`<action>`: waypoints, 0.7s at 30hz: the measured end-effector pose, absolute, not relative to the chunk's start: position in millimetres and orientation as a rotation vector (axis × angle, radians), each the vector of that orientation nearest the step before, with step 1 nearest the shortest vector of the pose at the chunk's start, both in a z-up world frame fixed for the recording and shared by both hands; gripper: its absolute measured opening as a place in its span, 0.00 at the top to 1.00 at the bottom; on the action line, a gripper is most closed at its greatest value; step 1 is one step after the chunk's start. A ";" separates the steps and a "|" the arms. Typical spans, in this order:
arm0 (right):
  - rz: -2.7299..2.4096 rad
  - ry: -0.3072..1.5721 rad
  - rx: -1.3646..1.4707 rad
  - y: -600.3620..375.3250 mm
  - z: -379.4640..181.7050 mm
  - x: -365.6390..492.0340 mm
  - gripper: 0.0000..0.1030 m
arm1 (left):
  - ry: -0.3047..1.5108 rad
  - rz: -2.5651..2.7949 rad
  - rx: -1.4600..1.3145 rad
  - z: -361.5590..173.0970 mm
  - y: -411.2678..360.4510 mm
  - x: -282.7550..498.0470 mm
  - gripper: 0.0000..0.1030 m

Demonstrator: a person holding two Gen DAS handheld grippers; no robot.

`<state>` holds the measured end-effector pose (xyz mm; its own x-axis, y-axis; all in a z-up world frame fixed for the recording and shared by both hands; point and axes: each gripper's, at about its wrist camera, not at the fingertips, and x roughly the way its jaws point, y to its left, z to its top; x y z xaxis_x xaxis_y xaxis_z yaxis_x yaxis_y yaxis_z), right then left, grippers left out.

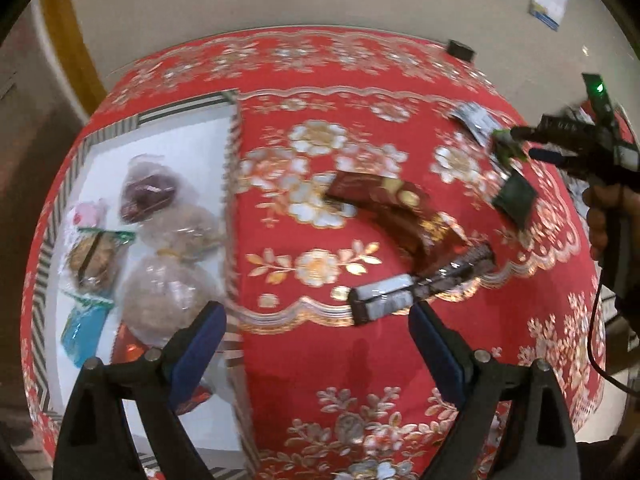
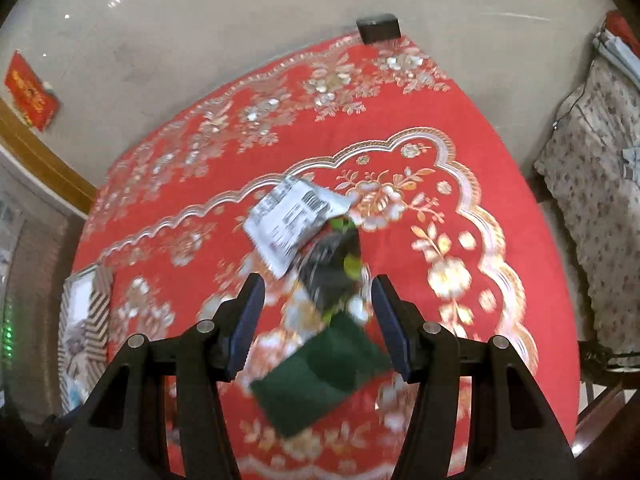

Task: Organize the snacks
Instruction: 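Grasp the dark green snack bag with the right tool while the left tool grasps a red stick pack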

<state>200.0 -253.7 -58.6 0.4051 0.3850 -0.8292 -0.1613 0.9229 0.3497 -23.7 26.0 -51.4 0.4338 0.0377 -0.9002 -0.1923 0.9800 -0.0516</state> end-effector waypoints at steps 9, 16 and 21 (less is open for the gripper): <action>0.303 1.107 0.054 -234.5 -79.6 223.5 0.67 | 1.131 0.149 -0.164 -55.3 28.9 -25.3 0.09; 0.306 1.066 0.090 -248.5 -61.2 189.6 0.68 | 1.131 0.054 -0.226 -61.6 19.9 11.1 0.09; 0.365 1.078 0.120 -258.9 -53.4 137.2 0.68 | 1.183 -0.013 -0.451 -72.0 24.9 49.3 0.09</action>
